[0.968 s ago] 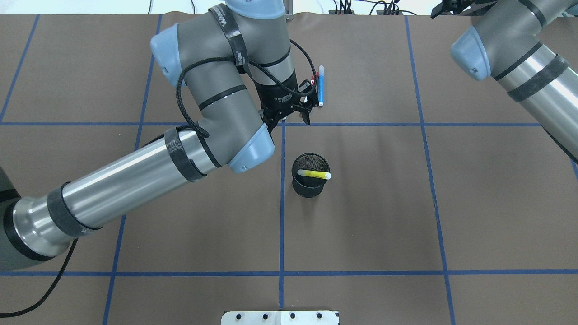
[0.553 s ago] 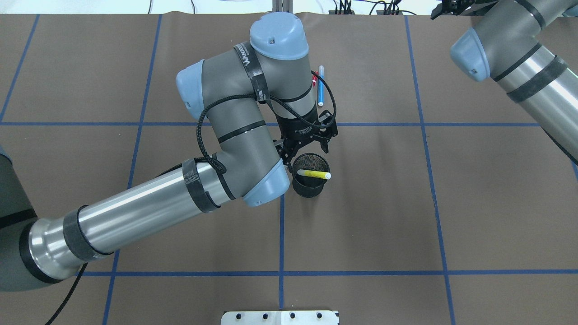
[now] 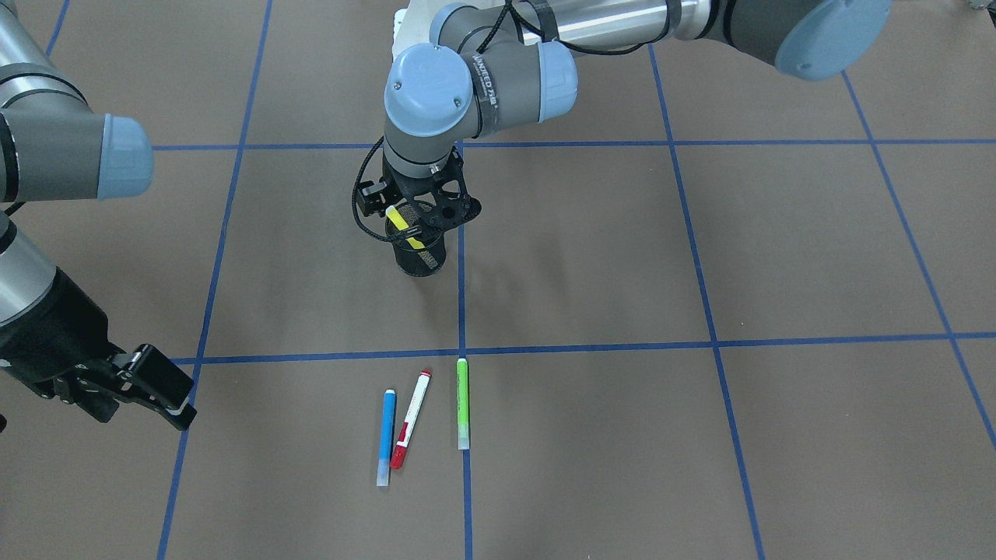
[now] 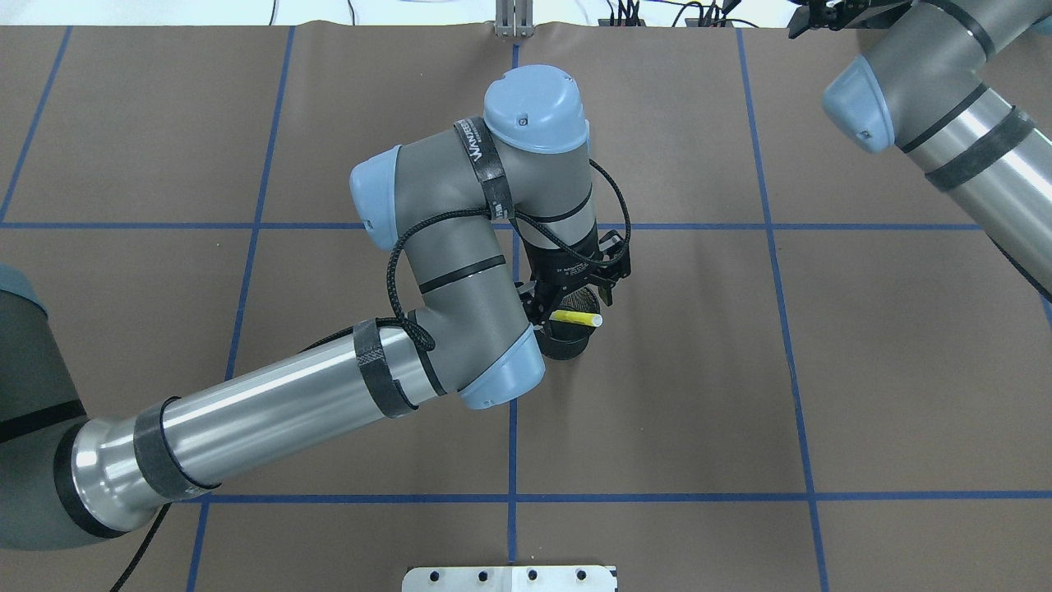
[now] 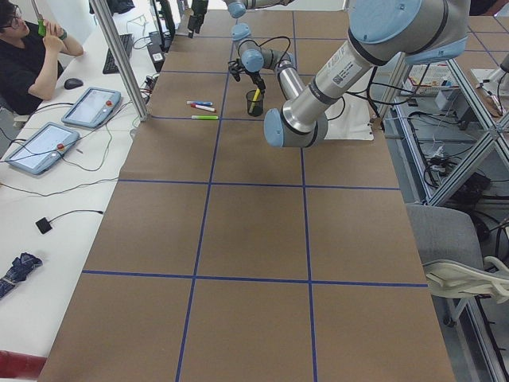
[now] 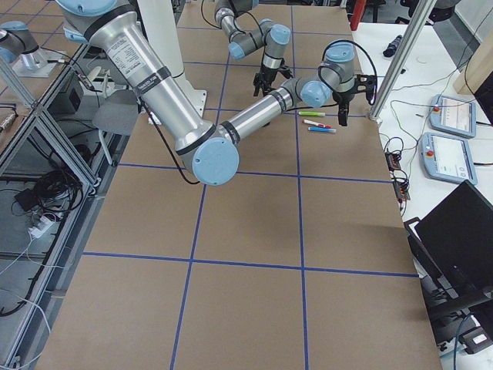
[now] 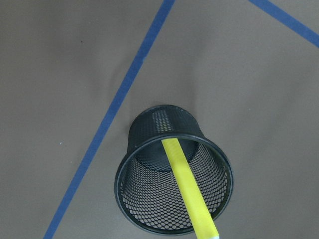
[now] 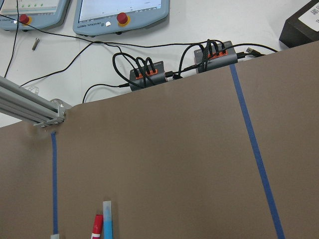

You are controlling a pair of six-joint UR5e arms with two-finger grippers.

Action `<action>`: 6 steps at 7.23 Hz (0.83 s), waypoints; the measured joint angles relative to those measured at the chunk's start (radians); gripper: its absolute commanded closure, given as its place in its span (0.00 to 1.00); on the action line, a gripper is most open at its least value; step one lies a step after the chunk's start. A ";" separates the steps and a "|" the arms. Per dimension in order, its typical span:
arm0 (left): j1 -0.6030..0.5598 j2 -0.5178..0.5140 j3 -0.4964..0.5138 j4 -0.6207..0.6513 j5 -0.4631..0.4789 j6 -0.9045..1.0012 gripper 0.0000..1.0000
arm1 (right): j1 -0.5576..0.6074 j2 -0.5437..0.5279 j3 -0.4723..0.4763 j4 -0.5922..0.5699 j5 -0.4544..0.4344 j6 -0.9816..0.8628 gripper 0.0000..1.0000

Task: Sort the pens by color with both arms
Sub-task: 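Lower the left gripper into the cup and grasp the yellow marker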

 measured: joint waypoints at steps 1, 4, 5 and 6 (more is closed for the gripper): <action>0.000 -0.009 0.029 -0.025 0.002 0.001 0.23 | 0.000 0.000 0.000 0.000 -0.001 -0.001 0.00; 0.005 -0.040 0.083 -0.068 0.005 0.002 0.48 | 0.001 0.000 0.000 -0.001 -0.002 -0.007 0.00; 0.009 -0.043 0.087 -0.070 0.006 0.003 0.51 | 0.001 0.000 0.001 -0.001 -0.002 -0.007 0.00; 0.012 -0.045 0.088 -0.071 0.006 0.004 0.51 | 0.001 0.000 0.001 -0.001 -0.003 -0.007 0.00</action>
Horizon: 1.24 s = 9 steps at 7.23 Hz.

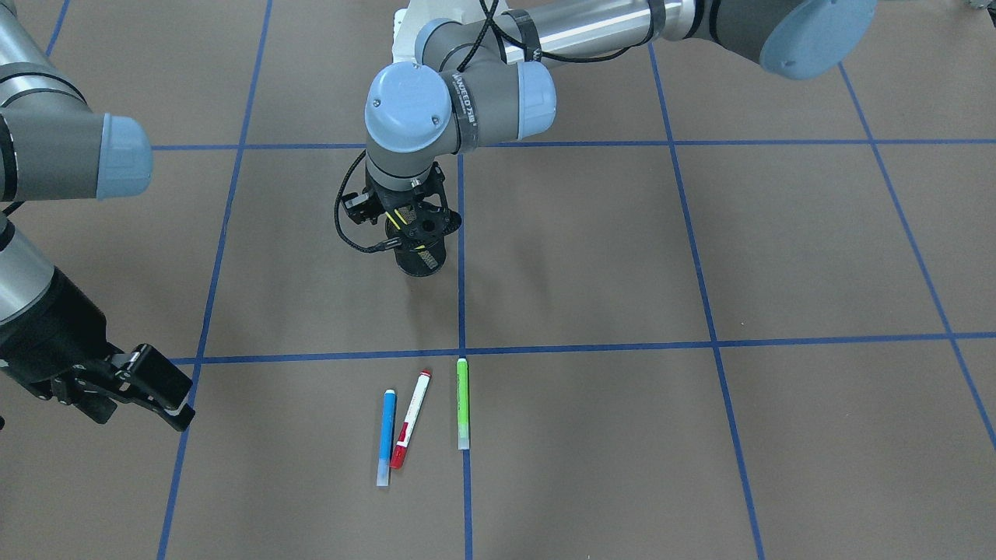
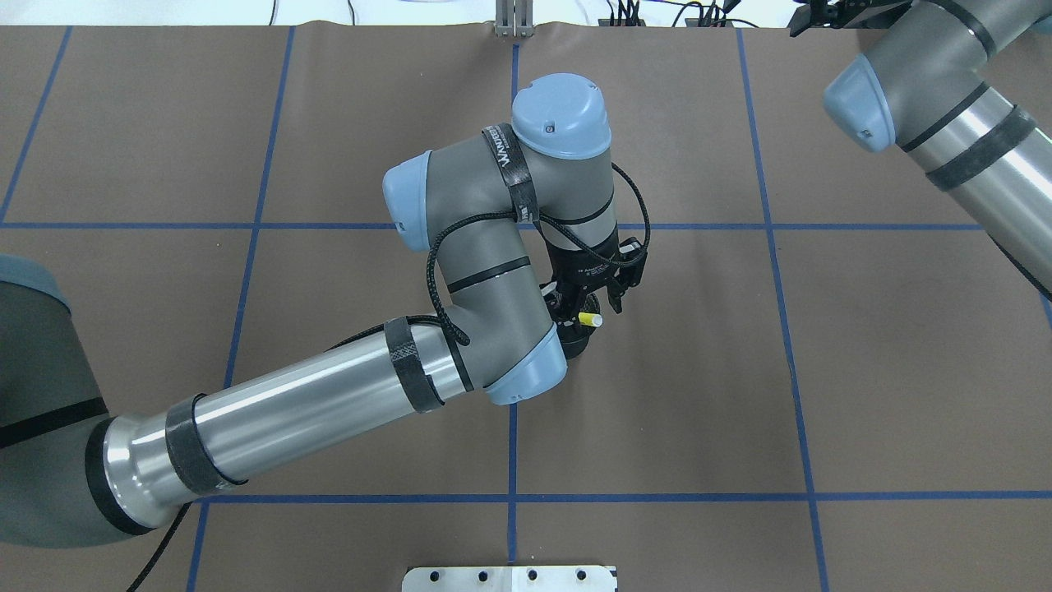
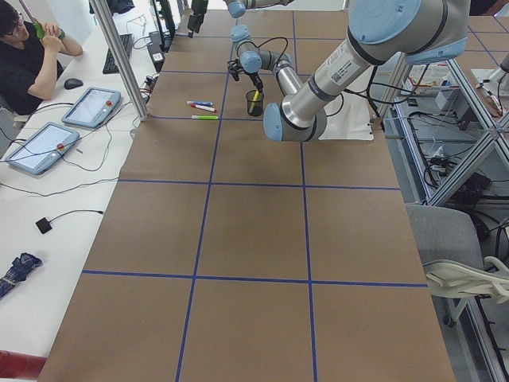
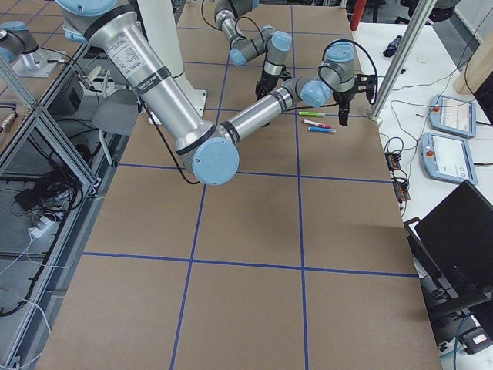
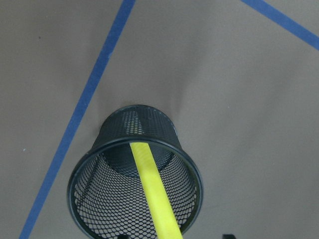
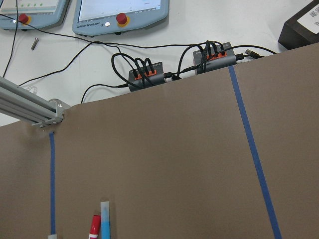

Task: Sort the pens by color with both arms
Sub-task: 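Lower the left gripper into the cup and grasp the yellow marker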

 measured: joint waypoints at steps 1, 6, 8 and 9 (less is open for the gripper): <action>0.002 0.000 0.000 0.000 0.000 0.001 0.51 | 0.000 -0.001 0.000 0.000 0.000 0.000 0.00; 0.008 -0.001 -0.001 0.001 0.000 0.002 0.57 | 0.000 -0.004 0.000 0.000 0.000 0.001 0.00; 0.009 -0.001 -0.002 0.001 0.000 0.002 0.57 | 0.000 -0.005 -0.001 0.000 0.000 0.000 0.00; 0.009 -0.001 -0.002 0.002 0.000 0.002 0.57 | 0.000 -0.006 -0.001 0.000 0.000 0.000 0.00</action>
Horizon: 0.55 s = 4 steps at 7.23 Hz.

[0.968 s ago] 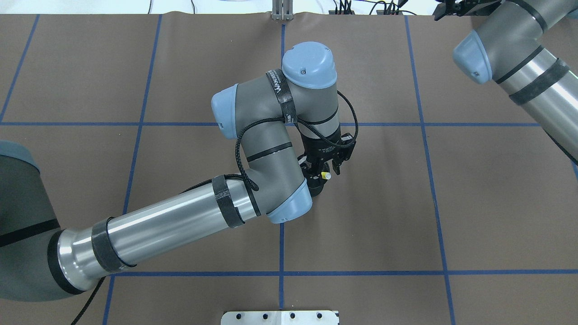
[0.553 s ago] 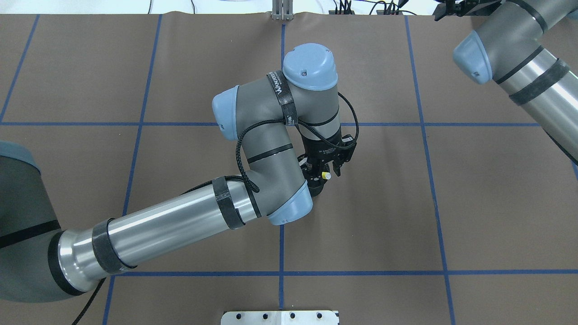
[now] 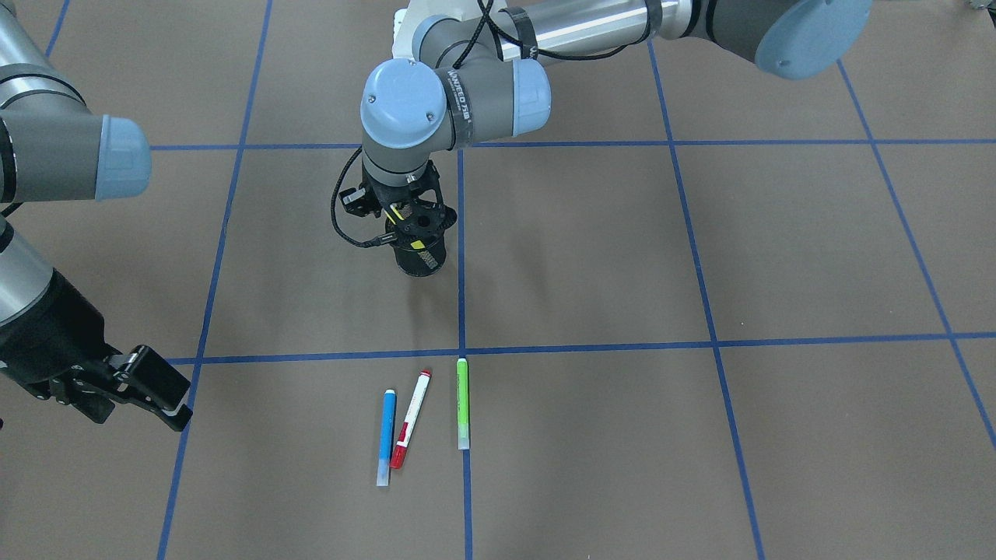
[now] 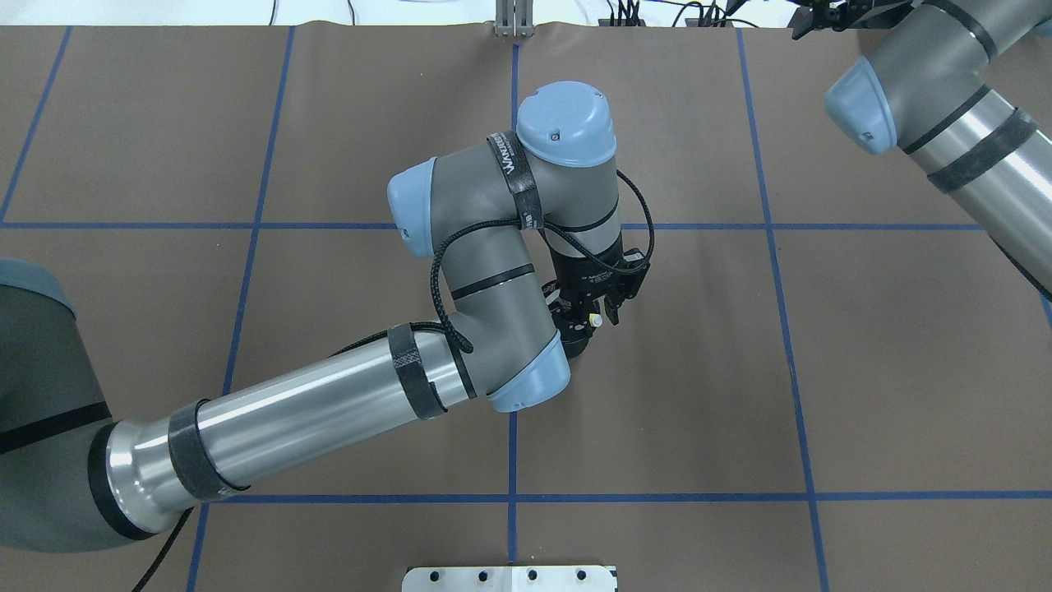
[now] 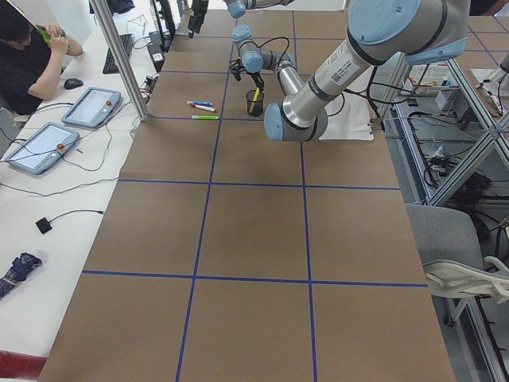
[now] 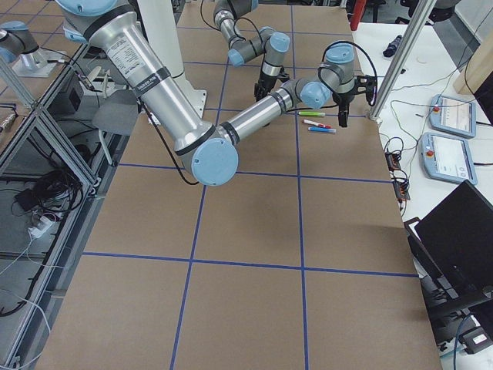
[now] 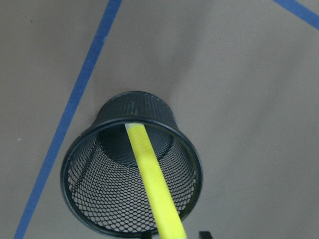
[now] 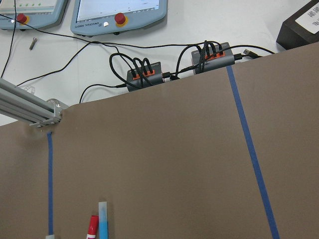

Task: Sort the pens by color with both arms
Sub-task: 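Lower the left gripper into the cup and grasp the yellow marker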

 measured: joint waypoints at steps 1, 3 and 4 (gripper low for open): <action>0.000 0.001 0.000 0.001 0.001 0.000 0.57 | 0.000 -0.001 -0.001 0.000 0.000 0.000 0.00; 0.000 0.002 0.000 0.001 0.001 0.000 0.60 | 0.000 -0.004 -0.002 0.001 0.000 0.000 0.00; 0.000 0.003 0.000 0.001 0.001 0.000 0.64 | 0.000 -0.004 -0.002 0.001 0.000 0.000 0.00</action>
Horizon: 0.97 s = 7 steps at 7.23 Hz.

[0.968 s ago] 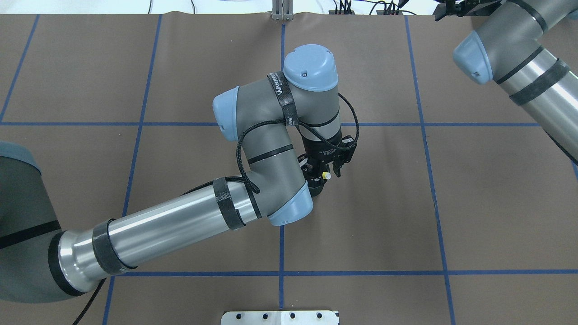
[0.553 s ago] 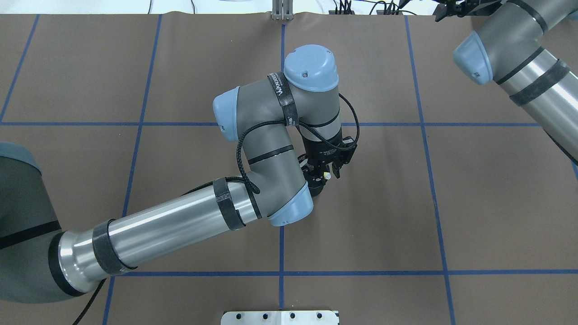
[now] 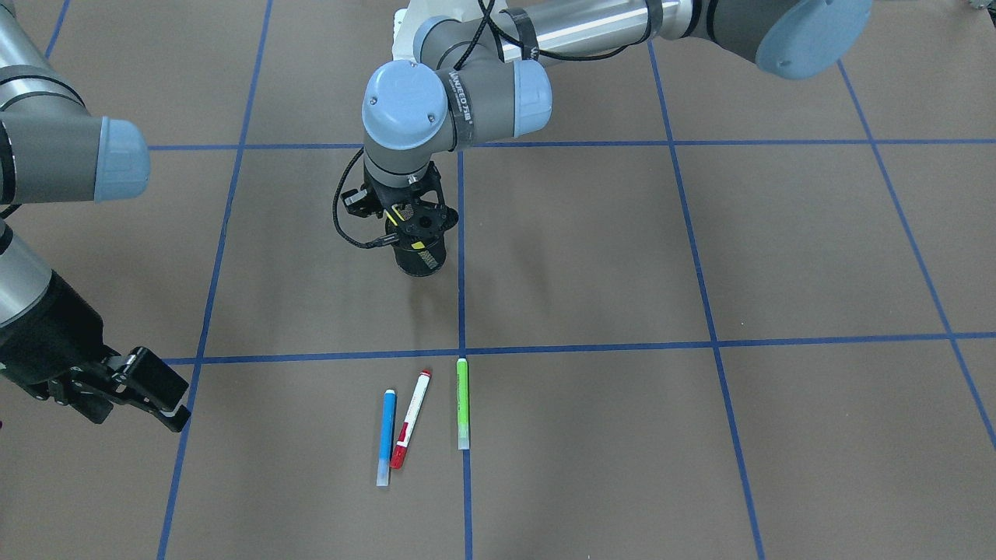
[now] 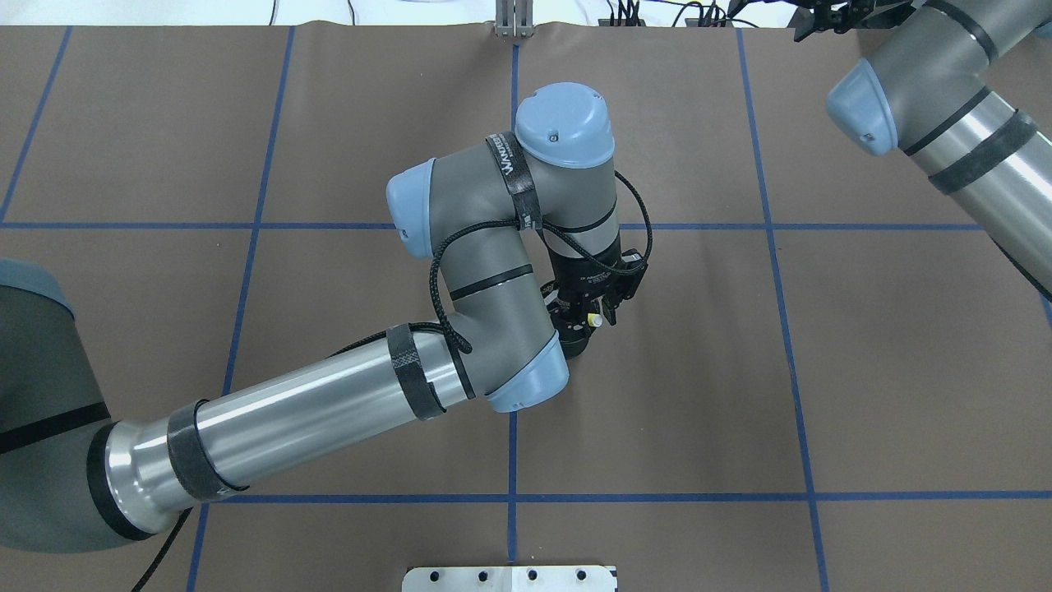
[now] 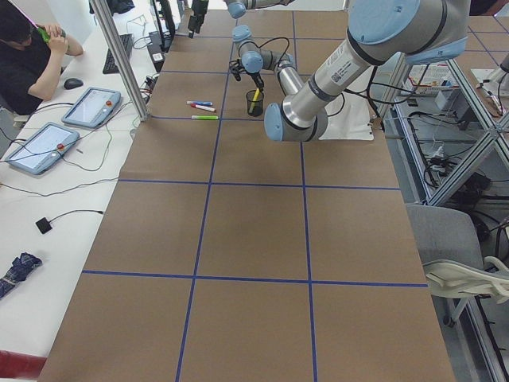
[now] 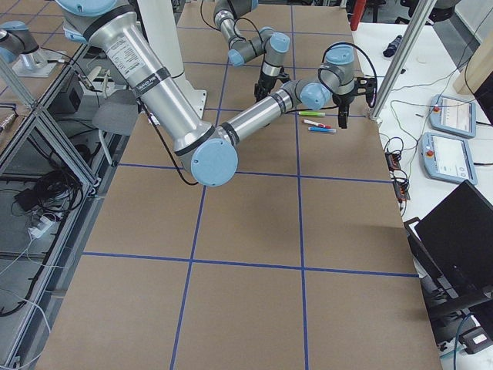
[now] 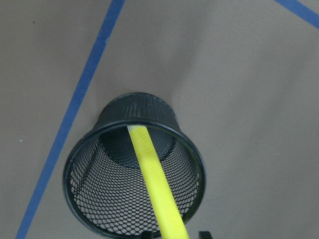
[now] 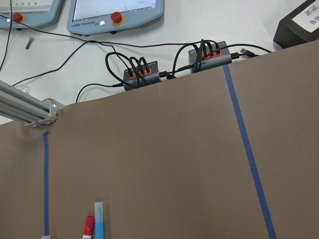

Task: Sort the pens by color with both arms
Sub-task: 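Lower the left gripper into the cup and grasp the yellow marker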

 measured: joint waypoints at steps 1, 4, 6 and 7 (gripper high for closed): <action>0.000 0.000 0.000 0.000 0.000 0.000 0.66 | 0.000 -0.001 0.000 0.000 0.000 0.000 0.00; 0.000 0.001 -0.002 0.006 0.001 0.000 0.88 | 0.000 -0.002 0.001 0.000 0.000 0.001 0.00; -0.001 0.001 -0.006 0.011 0.001 0.000 0.98 | 0.000 -0.002 0.003 0.000 0.000 0.001 0.00; -0.002 0.001 -0.016 0.020 0.002 0.000 1.00 | 0.000 -0.001 0.003 0.000 0.000 0.001 0.00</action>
